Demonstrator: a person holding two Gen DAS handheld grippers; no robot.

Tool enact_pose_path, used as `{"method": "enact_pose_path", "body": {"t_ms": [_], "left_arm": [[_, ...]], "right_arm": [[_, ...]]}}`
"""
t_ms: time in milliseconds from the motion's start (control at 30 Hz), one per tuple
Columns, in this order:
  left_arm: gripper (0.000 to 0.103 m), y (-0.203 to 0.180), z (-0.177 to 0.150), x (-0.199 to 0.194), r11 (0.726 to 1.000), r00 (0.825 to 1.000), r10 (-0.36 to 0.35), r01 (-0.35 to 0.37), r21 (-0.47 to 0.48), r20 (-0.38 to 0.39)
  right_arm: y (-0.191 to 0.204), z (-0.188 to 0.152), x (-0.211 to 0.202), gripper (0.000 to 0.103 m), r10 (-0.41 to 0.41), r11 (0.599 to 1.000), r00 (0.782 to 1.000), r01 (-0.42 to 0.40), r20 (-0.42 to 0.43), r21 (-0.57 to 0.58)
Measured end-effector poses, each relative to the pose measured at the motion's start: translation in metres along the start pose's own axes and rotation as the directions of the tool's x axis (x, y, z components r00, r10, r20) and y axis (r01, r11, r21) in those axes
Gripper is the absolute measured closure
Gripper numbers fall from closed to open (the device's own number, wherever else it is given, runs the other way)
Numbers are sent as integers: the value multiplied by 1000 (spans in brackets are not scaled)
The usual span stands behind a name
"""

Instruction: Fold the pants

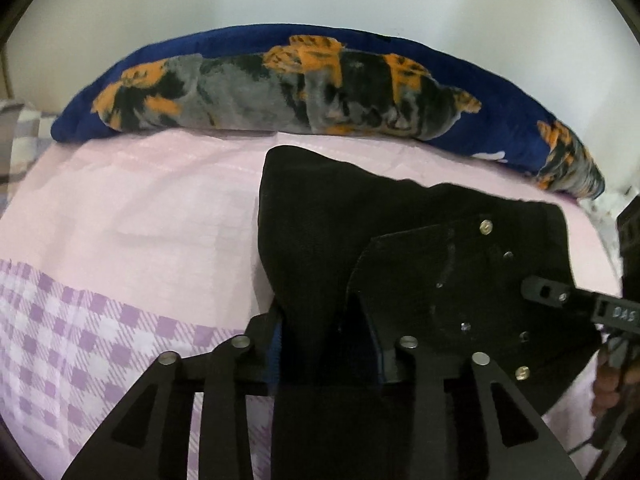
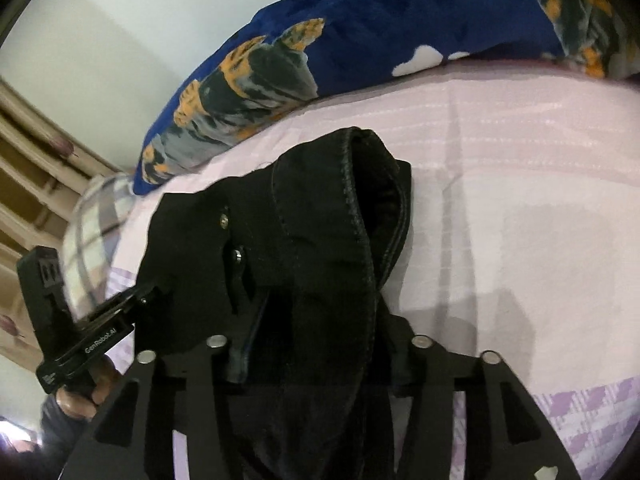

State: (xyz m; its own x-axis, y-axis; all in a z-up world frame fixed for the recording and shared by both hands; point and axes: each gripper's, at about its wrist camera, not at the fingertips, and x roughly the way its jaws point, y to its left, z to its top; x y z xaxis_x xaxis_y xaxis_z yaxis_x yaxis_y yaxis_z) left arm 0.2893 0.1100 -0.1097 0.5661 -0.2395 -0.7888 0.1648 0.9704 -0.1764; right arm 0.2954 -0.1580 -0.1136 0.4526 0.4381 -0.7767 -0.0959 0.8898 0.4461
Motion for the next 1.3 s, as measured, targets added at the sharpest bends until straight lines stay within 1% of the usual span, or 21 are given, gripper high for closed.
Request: {"method": "enact_pose_path", "body": {"t_ms": [100,233,267,367,500,600,767,833,1000,1067,1133,1233,1300], "left_arm": [[57,4,-3,4,1000,1000,7,-7,-23,4],[52,6,-7,5,999,1000,26,-26,-29,9],[50,5,-8,5,999,999,34,-34,-29,11],[49,1,-13,1,998,998,57,-57,-22,11],[48,-5,-24,-11,997,997,81,-81,-4,5],[48,-11,-32,-22,995,995,98,-98,2,-4],[48,-24,-49,-45,988,988,154,-154,15,-12],[47,-26,-58,-57,986,986,168,-168,1,-3],[40,-35,-79,-89,977,977,213,-212,-28,30],[37,-40,-88,-102,976,976,217,-215,-35,37],[36,-46,-96,-111,975,974,221,-220,-37,41],[36,-55,-108,-125,972,970,236,-235,-28,53],[36,-62,-115,-133,968,965,251,-251,-18,68]], "right_arm": [[2,-3,-1,51,-24,1000,1000,24,21,-15],[4,-5,-5,42,-73,996,996,75,43,-38],[5,-6,-6,42,-84,995,995,86,48,-40],[11,-11,-9,41,-112,992,992,115,54,-56],[19,-28,-22,38,-148,984,986,155,74,-88],[20,-44,-32,36,-161,982,983,168,86,-85],[23,-65,-53,34,-182,980,974,191,135,-62],[24,-74,-65,33,-179,981,972,188,154,-46],[33,-99,-83,31,-201,977,965,210,170,-36],[37,-110,-91,25,-206,977,961,213,183,-24],[41,-120,-100,22,-215,975,956,222,199,-12],[52,-134,-112,17,-234,970,945,244,230,-15],[60,-143,-119,13,-263,960,932,279,251,-30]]}}
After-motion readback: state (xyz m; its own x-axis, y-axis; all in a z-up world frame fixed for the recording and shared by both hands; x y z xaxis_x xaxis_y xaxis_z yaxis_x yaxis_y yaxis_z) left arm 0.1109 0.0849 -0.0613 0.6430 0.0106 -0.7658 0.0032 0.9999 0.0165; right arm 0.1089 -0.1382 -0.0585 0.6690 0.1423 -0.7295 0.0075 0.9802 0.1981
